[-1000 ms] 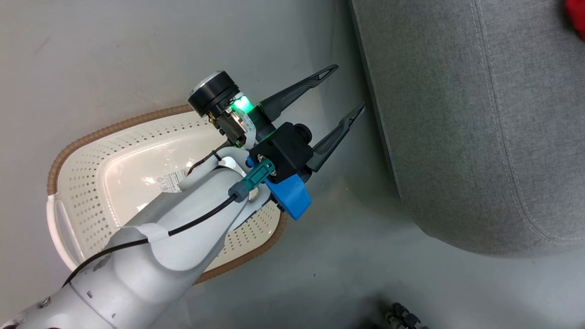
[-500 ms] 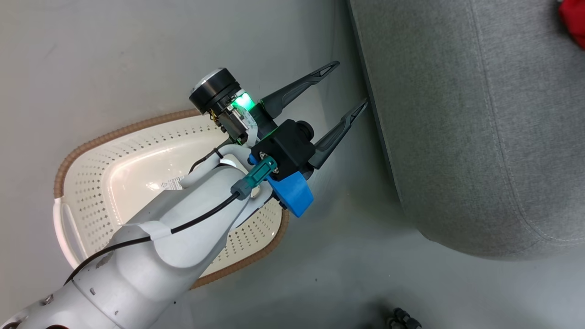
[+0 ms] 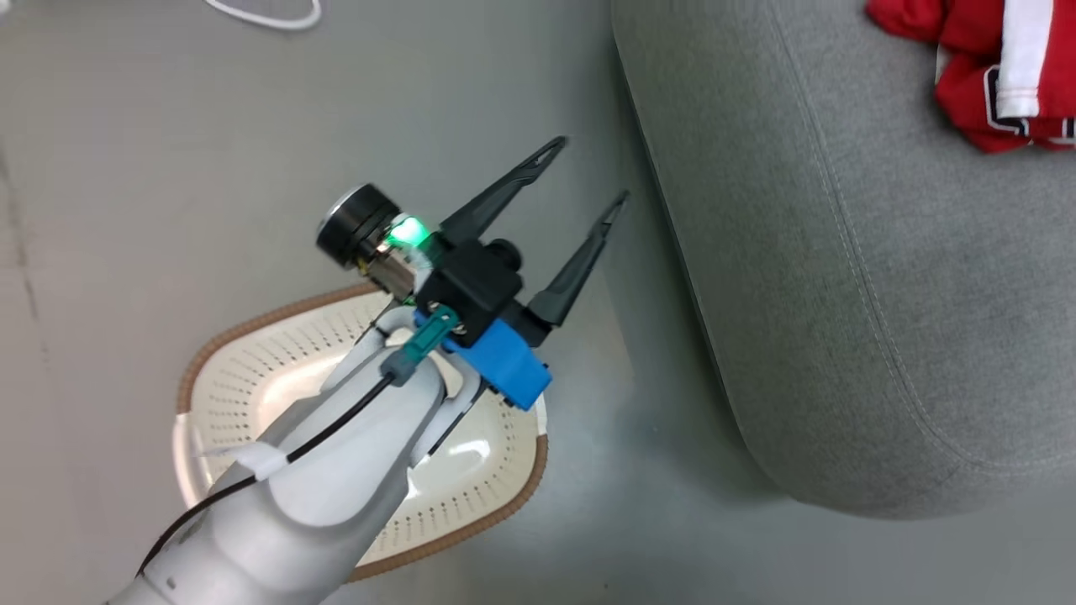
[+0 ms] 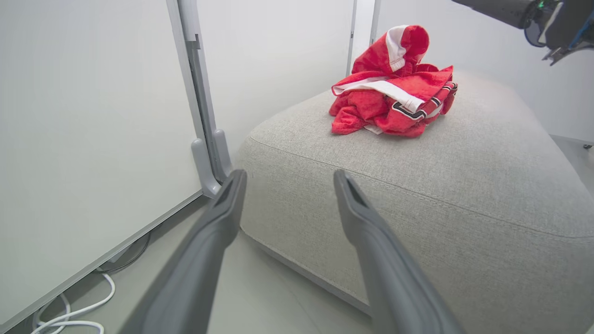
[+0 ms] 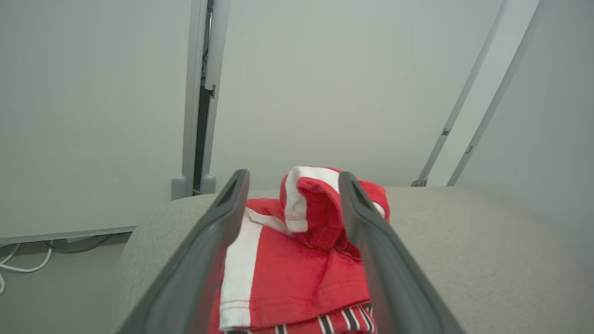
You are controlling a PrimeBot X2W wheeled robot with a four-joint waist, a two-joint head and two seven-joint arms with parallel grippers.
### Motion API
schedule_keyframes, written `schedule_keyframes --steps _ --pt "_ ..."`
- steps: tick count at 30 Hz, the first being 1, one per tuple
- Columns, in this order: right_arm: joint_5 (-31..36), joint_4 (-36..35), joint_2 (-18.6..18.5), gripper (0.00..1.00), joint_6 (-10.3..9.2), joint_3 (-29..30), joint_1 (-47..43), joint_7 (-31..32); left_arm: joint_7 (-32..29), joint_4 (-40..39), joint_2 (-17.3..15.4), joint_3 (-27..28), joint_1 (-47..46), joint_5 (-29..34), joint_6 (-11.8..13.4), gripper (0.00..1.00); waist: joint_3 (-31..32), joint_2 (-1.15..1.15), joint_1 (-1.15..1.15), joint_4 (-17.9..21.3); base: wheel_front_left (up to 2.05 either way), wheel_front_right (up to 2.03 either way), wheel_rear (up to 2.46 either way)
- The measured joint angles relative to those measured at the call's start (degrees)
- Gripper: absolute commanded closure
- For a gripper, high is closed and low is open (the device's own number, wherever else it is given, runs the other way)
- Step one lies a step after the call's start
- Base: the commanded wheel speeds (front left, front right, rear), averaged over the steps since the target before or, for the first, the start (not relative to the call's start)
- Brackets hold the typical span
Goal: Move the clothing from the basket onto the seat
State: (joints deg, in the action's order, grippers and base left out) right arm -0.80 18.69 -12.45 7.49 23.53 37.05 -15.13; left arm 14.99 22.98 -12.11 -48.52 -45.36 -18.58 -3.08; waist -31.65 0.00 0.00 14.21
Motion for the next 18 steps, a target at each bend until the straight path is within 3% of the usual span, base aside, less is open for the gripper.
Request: schedule_keyframes --steps 10,18 --pt "-2.09 -8.51 4.47 0.0 0.0 -10.1 -8.67 0.0 0.01 -3.79 -1.57 11.13 9.61 -0.4 2.6 0.0 7.35 0.0 0.0 -5.31 0.0 0.0 0.0" --pt "-2.46 -9.87 5.88 0.0 0.0 -15.88 -13.31 0.0 0.0 -5.61 -1.3 21.5 17.0 0.87 3.33 0.0 12.74 0.0 -0.01 -10.9 0.0 0.0 0.0"
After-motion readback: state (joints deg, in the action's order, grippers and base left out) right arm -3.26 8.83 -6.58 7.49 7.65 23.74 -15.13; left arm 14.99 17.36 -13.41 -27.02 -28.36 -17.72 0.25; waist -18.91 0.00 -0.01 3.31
